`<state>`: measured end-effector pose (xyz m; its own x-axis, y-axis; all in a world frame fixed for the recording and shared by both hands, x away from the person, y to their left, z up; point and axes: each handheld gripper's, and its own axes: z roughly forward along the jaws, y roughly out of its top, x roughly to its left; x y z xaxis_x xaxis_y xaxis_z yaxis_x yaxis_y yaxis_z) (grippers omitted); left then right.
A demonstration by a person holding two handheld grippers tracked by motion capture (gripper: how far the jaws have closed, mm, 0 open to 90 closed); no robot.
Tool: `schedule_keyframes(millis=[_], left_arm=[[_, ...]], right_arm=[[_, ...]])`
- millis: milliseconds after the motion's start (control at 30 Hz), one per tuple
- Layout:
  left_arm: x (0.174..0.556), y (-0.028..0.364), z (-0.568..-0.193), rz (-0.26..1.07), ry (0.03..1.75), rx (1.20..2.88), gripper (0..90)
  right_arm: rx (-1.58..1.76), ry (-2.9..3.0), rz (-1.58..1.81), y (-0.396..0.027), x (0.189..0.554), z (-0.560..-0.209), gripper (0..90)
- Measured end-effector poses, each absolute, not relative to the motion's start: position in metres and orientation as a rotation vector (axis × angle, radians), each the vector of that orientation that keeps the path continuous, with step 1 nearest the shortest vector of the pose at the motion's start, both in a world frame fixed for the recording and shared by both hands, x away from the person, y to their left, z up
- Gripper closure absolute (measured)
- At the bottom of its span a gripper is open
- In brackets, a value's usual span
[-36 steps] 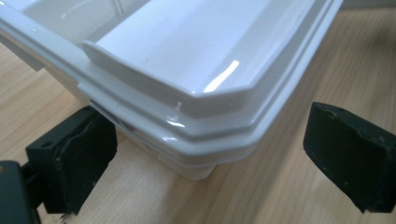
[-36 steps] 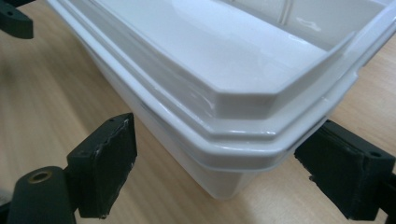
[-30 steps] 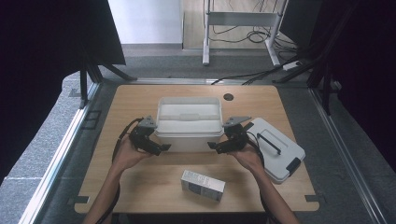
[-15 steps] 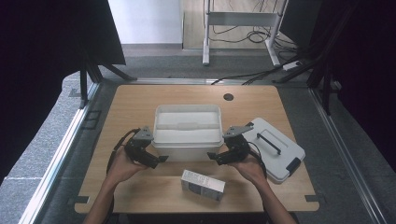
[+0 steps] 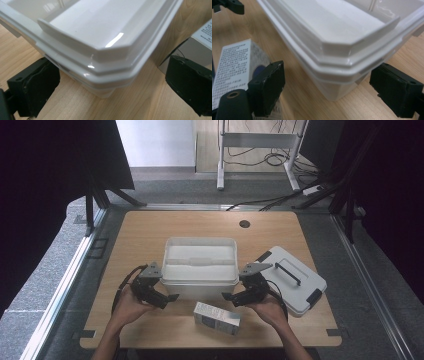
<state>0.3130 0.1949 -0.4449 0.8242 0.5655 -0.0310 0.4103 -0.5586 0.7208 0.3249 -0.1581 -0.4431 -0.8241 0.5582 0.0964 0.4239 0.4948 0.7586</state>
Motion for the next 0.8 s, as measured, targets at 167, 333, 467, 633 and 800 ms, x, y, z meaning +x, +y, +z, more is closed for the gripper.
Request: schedule_keyframes(millis=[167, 333, 467, 633, 800], left_arm=[[0.312, 0.202, -0.447, 0.248, 0.694, 2.274, 1.0], [0.311, 0.210, -0.445, 0.236, 0.679, 2.323, 1.1], [0.313, 0.219, -0.438, 0.225, 0.672, 2.346, 1.6], [0.316, 0.230, -0.428, 0.220, 0.656, 2.373, 2.5], [0.324, 0.238, -0.411, 0.231, 0.637, 2.400, 3.2]], right_arm=[[0.881, 2.556, 1.193, -0.171, 0.324, -0.452, 2.7], [0.918, 2.543, 1.154, -0.187, 0.320, -0.467, 1.5], [0.954, 2.532, 1.121, -0.199, 0.315, -0.479, 2.8], [0.993, 2.522, 1.081, -0.211, 0.309, -0.495, 3.6], [1.028, 2.514, 1.046, -0.221, 0.303, -0.508, 3.6]])
